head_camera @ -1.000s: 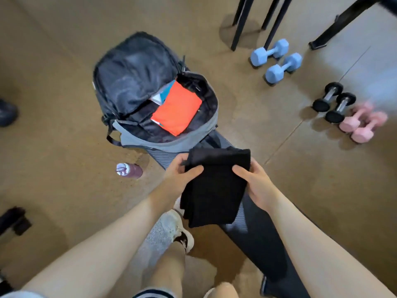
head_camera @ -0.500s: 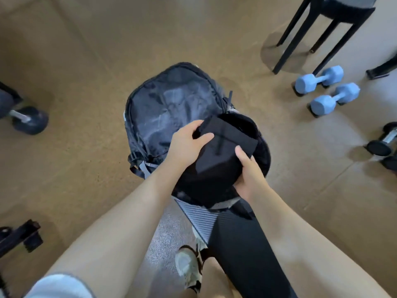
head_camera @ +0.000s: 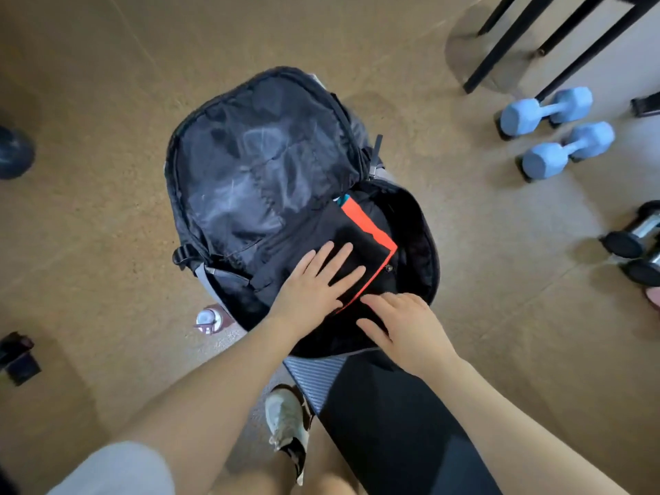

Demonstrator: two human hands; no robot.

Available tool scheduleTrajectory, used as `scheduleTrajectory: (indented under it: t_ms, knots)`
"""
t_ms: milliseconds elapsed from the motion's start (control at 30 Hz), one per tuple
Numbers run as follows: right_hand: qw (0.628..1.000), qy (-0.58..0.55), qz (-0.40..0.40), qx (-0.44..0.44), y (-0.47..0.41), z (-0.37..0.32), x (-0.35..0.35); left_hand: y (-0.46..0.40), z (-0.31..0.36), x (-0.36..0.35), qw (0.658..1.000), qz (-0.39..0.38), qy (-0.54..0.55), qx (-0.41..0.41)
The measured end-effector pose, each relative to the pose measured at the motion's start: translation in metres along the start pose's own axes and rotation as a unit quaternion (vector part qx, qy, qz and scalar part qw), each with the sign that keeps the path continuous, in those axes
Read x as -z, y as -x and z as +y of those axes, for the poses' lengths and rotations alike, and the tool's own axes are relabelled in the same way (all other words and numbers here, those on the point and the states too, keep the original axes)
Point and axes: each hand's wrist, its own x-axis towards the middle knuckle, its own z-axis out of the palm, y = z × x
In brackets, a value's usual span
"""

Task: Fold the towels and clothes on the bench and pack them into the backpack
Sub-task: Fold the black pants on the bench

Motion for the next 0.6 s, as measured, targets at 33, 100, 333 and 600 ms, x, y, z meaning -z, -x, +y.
scheduleTrajectory:
  t_ms: [33,100,333,600]
  knots:
    - [0.998,0.043,-0.016,0.046,0.008,0.009,-0.001,-0.004,0.002,-0.001,1.000,-0.024,-0.002,0.004]
    - [0.983,0.137,-0.077,0.097,0.017,0.026,-0.005,-0.012,0.005,-0.007,0.997,-0.081,-0.008,0.007]
    - [0.976,0.171,-0.031,0.132,0.012,0.021,0.017,-0.016,0.005,-0.002,0.988,-0.141,0.047,0.027]
    - [0.971,0.156,-0.031,0.180,-0.045,-0.039,0.086,-0.002,-0.066,0.072,0.932,-0.035,0.358,0.036]
